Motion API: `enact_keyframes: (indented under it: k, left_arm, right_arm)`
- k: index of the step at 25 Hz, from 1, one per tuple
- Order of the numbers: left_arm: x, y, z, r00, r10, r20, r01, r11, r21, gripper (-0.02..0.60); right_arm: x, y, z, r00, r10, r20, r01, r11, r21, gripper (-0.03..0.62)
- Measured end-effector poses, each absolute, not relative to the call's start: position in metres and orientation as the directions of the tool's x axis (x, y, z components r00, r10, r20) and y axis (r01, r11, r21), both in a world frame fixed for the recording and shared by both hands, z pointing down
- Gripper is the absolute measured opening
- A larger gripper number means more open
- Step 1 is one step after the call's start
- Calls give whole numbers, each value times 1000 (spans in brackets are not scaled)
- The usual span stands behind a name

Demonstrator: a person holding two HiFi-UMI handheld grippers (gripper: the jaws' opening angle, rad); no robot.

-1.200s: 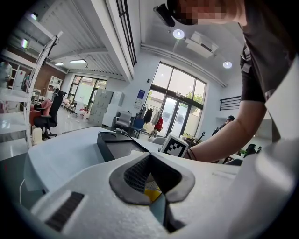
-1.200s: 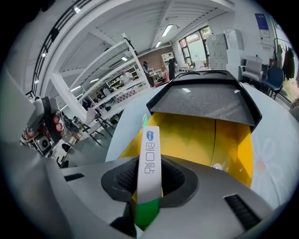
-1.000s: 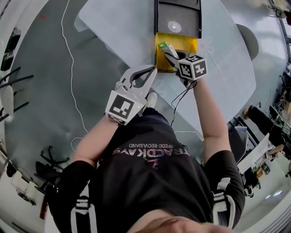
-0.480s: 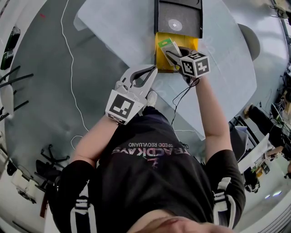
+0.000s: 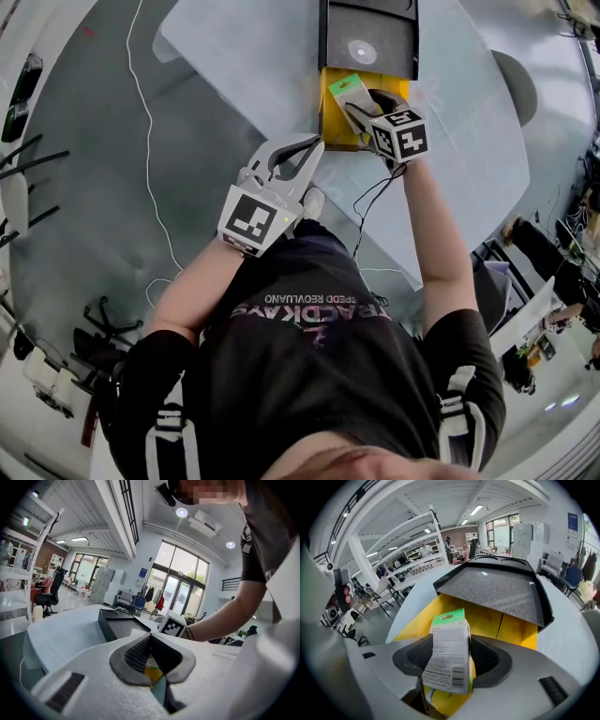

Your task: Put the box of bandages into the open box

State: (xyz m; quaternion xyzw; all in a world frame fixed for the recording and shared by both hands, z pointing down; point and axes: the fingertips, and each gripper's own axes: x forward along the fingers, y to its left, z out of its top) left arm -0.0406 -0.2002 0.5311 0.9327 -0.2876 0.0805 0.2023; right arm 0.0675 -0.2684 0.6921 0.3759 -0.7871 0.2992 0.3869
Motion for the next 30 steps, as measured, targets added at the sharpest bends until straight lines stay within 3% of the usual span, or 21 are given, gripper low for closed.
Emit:
enact_keyframes:
  k: [8, 16, 19, 22, 30]
  left_arm:
    - [-43, -195, 529, 819, -511, 262, -572, -760, 308, 17]
    - [-43, -186, 514, 816, -521, 252, -576, -772, 269, 17]
    - [-40, -178, 505, 813, -525, 250, -579, -774, 257, 17]
    - [-37, -176, 494, 815, -530, 236, -576, -787, 222, 17]
    - [-25, -168, 456, 809, -555, 195, -584, -796, 161, 17]
  right_arm:
    - [70, -269, 693, -394, -382, 836, -832, 534, -148, 238]
    - [70, -272, 655, -408, -480, 776, -848, 514, -128, 235]
    - [66, -267, 625, -427, -540, 725, -853, 508, -124, 188]
    - [68, -269, 582, -434, -655, 618, -874, 472, -114, 48]
    - [78, -239, 458, -461, -820, 340, -885, 451, -114, 12]
